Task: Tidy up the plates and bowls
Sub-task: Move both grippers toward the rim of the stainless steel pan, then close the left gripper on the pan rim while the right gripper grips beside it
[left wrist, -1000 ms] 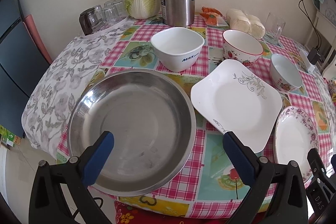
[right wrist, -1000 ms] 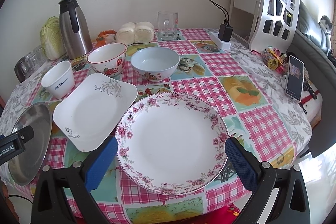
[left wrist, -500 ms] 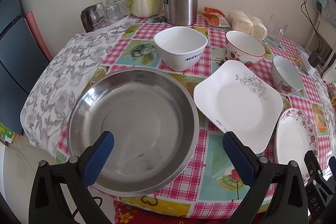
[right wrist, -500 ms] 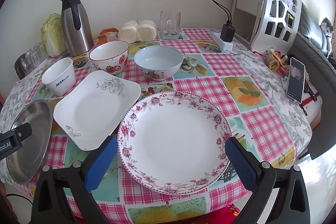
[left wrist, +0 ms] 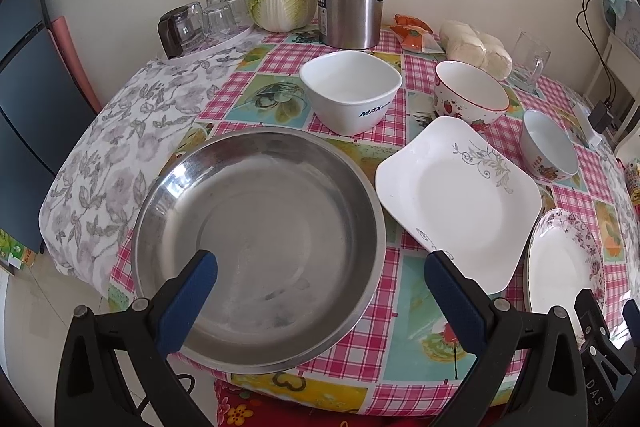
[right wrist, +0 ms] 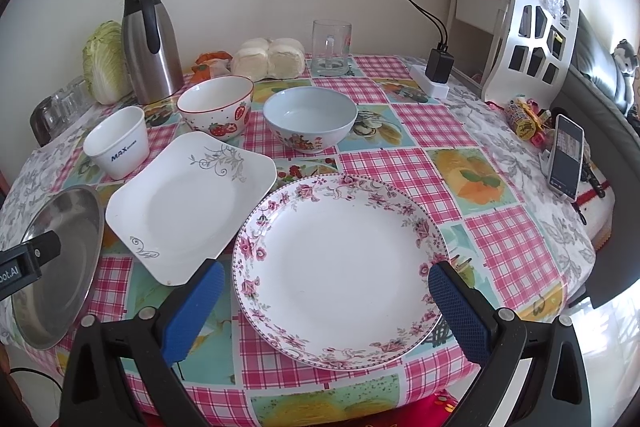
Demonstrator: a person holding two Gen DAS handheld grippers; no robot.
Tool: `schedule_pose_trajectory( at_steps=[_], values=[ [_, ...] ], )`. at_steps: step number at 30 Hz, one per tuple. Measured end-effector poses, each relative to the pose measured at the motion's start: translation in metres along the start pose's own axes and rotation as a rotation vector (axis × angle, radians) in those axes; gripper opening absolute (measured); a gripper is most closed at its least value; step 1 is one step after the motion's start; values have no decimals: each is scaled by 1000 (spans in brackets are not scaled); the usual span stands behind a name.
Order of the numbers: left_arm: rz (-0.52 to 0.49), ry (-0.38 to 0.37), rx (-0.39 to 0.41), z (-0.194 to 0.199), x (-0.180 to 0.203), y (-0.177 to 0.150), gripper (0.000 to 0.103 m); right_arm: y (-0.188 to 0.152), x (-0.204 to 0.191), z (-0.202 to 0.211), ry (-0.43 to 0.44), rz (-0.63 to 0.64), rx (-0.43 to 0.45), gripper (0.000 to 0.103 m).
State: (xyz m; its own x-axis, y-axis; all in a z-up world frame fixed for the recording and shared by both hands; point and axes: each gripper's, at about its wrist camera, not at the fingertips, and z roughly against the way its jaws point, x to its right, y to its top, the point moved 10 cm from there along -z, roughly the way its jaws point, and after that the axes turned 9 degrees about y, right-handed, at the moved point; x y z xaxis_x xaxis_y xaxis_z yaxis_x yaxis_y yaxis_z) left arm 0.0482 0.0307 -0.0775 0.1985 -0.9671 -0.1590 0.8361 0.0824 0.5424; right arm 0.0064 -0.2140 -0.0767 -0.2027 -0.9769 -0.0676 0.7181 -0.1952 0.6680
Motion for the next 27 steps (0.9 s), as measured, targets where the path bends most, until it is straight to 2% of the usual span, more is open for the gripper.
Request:
schedule_pose_trajectory(
  at_steps=[19,27],
  values=[
    [32,6,-11,-6,-15,1,103,-5,-25,-8,18,44,-12,103],
    [88,-30,-53,-16,-25,-2,103,-9,-39,-13,33,63,-23,103]
  ],
)
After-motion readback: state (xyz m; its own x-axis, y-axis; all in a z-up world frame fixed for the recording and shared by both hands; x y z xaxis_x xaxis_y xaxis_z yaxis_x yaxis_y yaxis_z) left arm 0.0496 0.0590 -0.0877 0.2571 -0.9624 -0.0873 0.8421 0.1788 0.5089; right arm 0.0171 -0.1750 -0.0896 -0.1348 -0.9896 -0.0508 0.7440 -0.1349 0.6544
